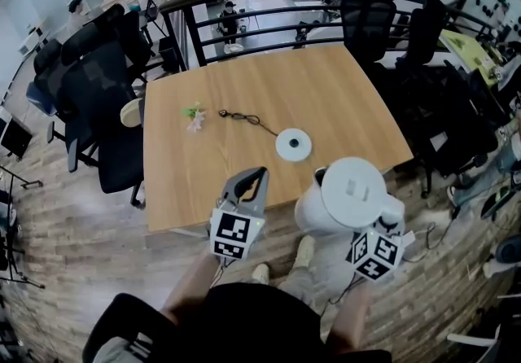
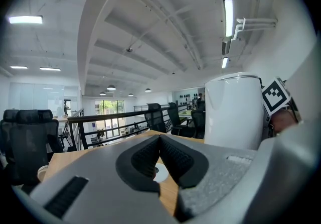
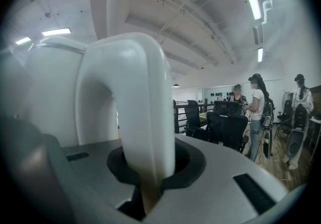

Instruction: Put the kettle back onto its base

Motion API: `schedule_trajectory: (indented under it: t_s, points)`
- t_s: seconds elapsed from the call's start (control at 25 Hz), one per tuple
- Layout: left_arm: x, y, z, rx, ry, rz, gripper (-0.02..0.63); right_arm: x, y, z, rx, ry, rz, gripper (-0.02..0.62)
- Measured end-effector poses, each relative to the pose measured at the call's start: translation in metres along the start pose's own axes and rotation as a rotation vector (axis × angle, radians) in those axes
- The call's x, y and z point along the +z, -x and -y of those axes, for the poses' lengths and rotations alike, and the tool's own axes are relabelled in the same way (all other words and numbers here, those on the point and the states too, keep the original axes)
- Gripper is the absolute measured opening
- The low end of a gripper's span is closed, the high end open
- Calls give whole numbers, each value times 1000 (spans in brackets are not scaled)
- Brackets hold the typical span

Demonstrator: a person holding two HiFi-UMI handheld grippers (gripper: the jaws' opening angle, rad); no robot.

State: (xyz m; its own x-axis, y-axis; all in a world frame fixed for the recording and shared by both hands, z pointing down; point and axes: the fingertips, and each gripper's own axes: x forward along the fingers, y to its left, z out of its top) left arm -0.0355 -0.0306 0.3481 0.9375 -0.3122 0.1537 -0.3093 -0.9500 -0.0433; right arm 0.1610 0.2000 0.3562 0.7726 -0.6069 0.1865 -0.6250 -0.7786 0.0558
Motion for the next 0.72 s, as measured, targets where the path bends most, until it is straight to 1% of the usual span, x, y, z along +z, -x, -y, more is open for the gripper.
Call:
schedule_trajectory:
  t_s: [0.16, 0.4, 0.72]
  points:
    - [-2, -21, 2, 18, 5, -11, 0, 2, -25, 7, 22, -1, -12, 43]
    - [4, -63, -1, 71, 24, -29, 0, 16, -84, 17, 81, 15, -4, 44]
    - [-7, -115, -22, 161, 56, -61, 0, 24, -162, 14, 165, 39, 27, 44]
